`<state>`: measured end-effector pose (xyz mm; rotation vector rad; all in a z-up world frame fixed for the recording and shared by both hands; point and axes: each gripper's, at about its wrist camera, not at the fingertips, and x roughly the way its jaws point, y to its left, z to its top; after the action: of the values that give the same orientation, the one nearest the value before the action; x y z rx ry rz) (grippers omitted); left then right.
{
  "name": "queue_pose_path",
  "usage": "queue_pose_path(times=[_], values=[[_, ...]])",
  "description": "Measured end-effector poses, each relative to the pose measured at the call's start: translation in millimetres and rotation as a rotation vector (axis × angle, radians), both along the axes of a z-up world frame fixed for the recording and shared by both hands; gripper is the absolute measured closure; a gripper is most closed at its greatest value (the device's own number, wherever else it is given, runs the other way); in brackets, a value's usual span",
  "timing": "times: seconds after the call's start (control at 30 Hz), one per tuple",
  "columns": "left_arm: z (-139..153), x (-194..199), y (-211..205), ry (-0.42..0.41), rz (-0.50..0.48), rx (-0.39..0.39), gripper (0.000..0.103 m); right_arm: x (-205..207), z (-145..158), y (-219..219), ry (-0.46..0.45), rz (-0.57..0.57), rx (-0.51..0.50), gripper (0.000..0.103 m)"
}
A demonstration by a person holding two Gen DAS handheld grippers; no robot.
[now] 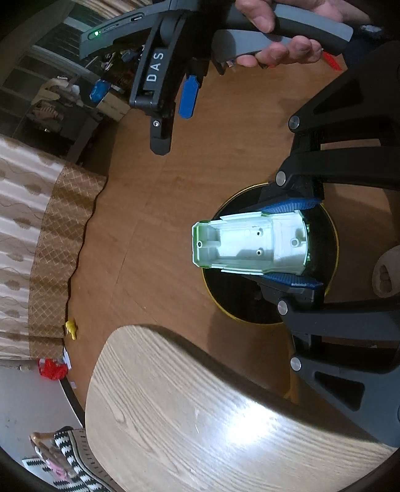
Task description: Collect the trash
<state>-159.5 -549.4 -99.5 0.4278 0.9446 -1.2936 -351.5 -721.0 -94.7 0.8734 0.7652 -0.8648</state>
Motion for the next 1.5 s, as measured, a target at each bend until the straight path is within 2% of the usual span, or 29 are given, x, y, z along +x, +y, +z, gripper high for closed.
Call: queue_pose_path(times=[0.07, 0.17, 0.23, 0.43, 0.53, 0.73, 0.83, 0.9, 1.0, 1.1, 1.23, 1.43, 1.5], values=[[-2.0, -0.4, -3.4, -0.003, 0.002, -0.003, 0.069, 0.2, -0.6, -1.6, 0.000, 0.003, 0.005, 0.014], [-5.3, -0.5, -7.1, 0.014, 0.004, -0.010, 0.053, 0.1, 0.1, -3.0, -0.002, 0.002, 0.003, 0.014], [-4.6, -1.6, -8.3, 0.012, 0.004, -0.020, 0.033, -0.6, 0.7, -2.5, -0.003, -0.001, -0.001, 0.014], [3.9, -5.8, -7.9, -0.007, 0.009, -0.036, 0.014, -3.8, 1.5, -0.9, -0.009, -0.020, -0.004, 0.014], [17.3, -2.0, -0.3, -0.035, 0.035, -0.052, 0.007, -0.6, 3.4, 3.2, -0.011, -0.014, -0.006, 0.014], [49.8, 22.6, 47.9, -0.124, 0.115, -0.054, 0.006, 30.7, 16.5, 26.3, -0.007, 0.077, -0.041, 0.011], [67.4, 51.0, 91.6, -0.166, 0.216, -0.043, 0.006, 56.9, 28.7, 47.0, -0.013, 0.156, -0.075, 0.009], [77.4, 67.8, 120.8, -0.203, 0.284, -0.041, 0.006, 87.2, 38.4, 73.6, 0.002, 0.250, -0.118, 0.009], [98.8, 100.9, 195.0, -0.294, 0.445, -0.047, 0.006, 130.7, 51.7, 118.5, 0.008, 0.387, -0.171, 0.009], [113.8, 125.4, 255.1, -0.335, 0.573, -0.044, 0.006, 176.7, 67.3, 178.6, -0.007, 0.549, -0.239, 0.009], [125.7, 155.5, 353.9, -0.326, 0.811, -0.040, 0.006, 230.8, 78.0, 256.6, -0.050, 0.730, -0.275, 0.009], [115.7, 181.5, 468.5, -0.258, 1.061, 0.031, 0.006, 292.1, 91.3, 360.6, -0.090, 0.943, -0.319, 0.009], [113.9, 184.8, 497.1, -0.248, 1.116, 0.038, 0.006, 304.4, 93.1, 388.8, -0.097, 0.991, -0.325, 0.009]])
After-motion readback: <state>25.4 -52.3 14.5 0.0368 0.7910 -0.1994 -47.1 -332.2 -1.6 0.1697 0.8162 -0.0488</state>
